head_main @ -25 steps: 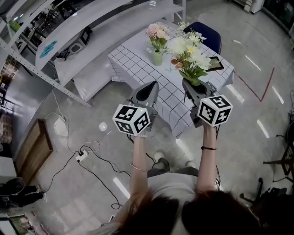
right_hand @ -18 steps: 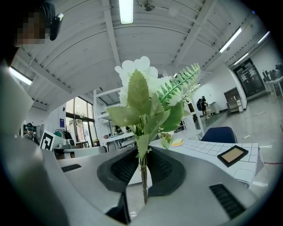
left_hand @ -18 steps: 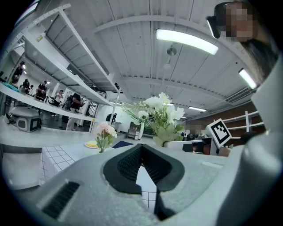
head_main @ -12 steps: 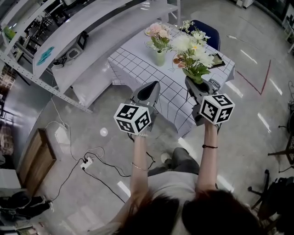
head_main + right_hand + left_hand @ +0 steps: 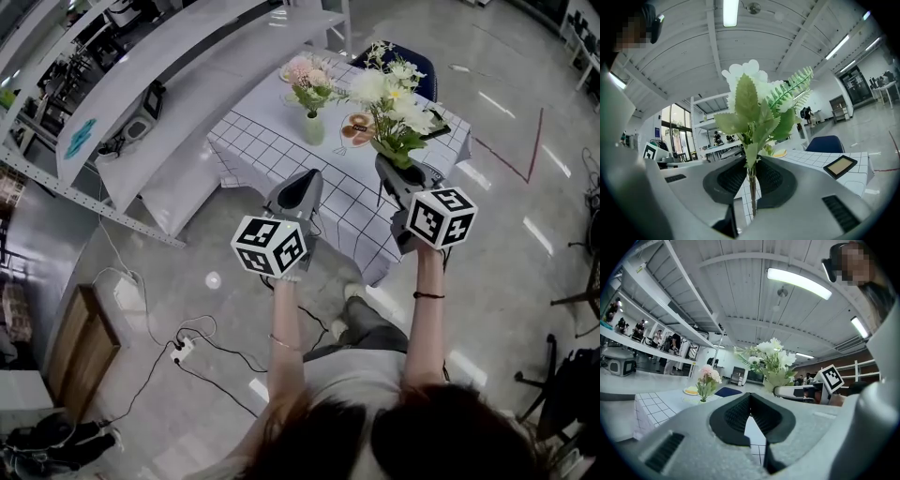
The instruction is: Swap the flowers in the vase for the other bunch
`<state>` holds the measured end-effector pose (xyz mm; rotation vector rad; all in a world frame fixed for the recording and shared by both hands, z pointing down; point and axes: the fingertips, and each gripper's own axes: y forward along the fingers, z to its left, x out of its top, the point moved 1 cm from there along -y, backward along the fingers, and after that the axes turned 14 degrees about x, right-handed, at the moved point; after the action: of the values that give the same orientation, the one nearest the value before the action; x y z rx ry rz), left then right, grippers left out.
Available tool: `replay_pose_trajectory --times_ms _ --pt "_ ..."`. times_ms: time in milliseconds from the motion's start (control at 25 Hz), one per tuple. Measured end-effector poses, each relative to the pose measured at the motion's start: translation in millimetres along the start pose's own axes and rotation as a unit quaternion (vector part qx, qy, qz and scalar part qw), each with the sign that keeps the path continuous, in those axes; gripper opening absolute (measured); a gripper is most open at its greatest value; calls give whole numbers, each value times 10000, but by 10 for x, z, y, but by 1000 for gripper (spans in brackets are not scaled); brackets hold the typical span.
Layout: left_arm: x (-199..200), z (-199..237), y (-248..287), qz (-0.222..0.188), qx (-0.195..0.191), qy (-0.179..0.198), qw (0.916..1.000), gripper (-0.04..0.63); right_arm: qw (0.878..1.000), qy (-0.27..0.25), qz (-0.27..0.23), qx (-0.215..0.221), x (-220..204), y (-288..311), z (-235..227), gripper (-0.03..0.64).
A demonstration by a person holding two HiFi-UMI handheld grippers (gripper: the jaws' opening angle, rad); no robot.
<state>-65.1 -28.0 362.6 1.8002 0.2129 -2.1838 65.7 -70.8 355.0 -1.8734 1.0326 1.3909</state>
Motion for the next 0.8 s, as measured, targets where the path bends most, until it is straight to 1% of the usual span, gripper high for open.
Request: replay_pose_trajectory --times_ms 120,600,800 --pt "-36 32 124 78 -24 -72 9999 11 10000 51 72 -26 -18 71 -106 57" --pt "155 233 766 59 -80 52 9999 11 9998 -15 61 -213 247 378 -681 57" --pt "182 269 966 80 -116 40 9999 11 9997 68 81 -233 279 476 -886 57"
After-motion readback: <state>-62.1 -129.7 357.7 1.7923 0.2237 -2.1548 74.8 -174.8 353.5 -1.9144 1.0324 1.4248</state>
